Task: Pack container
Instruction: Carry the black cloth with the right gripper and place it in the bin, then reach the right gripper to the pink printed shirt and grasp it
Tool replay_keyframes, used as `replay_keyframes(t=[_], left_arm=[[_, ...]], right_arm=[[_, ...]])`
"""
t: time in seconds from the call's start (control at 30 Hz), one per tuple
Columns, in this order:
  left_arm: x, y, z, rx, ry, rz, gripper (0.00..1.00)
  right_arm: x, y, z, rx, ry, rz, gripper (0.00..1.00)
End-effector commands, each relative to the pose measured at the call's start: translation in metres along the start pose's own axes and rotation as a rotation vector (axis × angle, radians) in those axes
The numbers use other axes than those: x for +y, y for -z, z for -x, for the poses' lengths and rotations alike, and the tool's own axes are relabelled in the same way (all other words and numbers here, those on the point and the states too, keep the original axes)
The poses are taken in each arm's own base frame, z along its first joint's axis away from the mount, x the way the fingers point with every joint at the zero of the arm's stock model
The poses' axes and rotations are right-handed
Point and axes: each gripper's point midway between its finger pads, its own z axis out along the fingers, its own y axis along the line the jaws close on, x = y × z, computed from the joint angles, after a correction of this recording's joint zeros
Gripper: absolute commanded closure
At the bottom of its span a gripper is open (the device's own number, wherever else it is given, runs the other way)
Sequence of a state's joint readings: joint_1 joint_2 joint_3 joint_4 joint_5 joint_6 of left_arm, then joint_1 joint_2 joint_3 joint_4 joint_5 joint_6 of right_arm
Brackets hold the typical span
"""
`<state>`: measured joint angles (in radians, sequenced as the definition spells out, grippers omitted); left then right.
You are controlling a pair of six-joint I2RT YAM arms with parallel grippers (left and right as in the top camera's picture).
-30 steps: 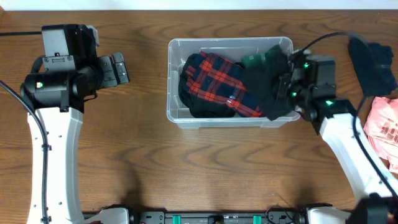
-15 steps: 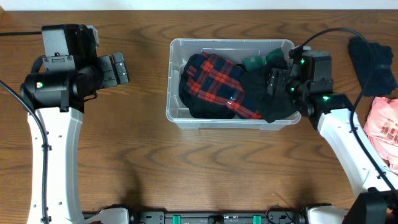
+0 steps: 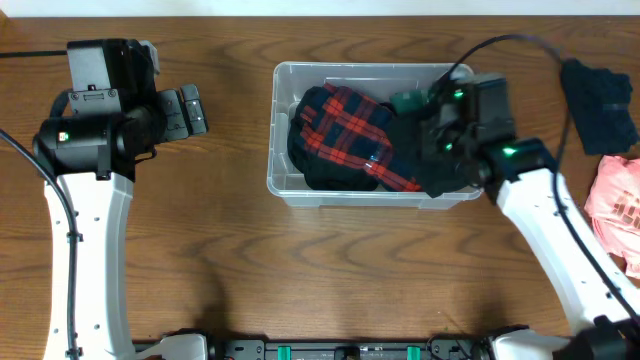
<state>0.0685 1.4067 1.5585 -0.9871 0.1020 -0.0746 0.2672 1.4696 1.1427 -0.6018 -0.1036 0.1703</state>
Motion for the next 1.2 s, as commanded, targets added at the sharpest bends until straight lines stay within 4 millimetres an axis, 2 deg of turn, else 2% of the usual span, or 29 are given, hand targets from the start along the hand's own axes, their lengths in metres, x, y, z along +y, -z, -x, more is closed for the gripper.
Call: replay_keyframes(t=[0.0, 0.1, 0.27, 0.4, 0.57, 0.7, 0.8, 0.9, 1.0, 1.03, 1.1, 1.17], left_arm=[[0.001, -0.004, 0.0, 0.01, 0.005, 0.0, 0.02], [0.001, -0.004, 0.0, 0.01, 0.005, 0.0, 0.02], [0.001, -0.004, 0.0, 0.01, 0.005, 0.0, 0.02], [0.001, -0.004, -0.001, 0.011, 0.005, 0.001, 0.02], [0.001, -0.004, -0.001, 0.01, 0.005, 0.0, 0.02], [0.001, -0.004, -0.001, 0.011, 0.005, 0.001, 0.02], [0.001, -0.004, -0.001, 0.011, 0.005, 0.001, 0.02], [0.001, -0.004, -0.001, 0.011, 0.005, 0.001, 0.02], [0.001, -0.004, -0.001, 0.011, 0.005, 0.001, 0.02], [0.001, -0.004, -0.001, 0.011, 0.005, 0.001, 0.02], [0.001, -0.004, -0.001, 0.011, 0.005, 0.001, 0.02], [0.001, -0.004, -0.001, 0.011, 0.005, 0.001, 0.02]], right_arm=[[-0.006, -0.023, -0.033, 0.117, 0.029, -0.049, 0.99], [-0.024, -0.043, -0.051, 0.185, 0.019, -0.128, 0.99], [-0.068, -0.073, -0.058, 0.207, -0.003, -0.335, 0.99], [-0.065, -0.094, -0.064, 0.222, -0.011, -0.3, 0.99], [-0.056, -0.094, -0.052, 0.181, 0.004, -0.277, 0.99], [-0.046, -0.074, -0.023, 0.091, 0.017, -0.258, 0.98], [-0.039, -0.04, 0.015, -0.036, 0.018, -0.246, 0.95], [-0.043, 0.008, 0.054, -0.188, 0.002, -0.255, 0.73], [-0.071, 0.05, 0.077, -0.302, -0.057, -0.322, 0.71], [-0.083, 0.061, 0.079, -0.322, -0.082, -0.345, 0.65], [-0.119, 0.078, 0.073, -0.32, -0.15, -0.409, 0.51], [-0.158, 0.089, 0.053, -0.267, -0.236, -0.481, 0.37]])
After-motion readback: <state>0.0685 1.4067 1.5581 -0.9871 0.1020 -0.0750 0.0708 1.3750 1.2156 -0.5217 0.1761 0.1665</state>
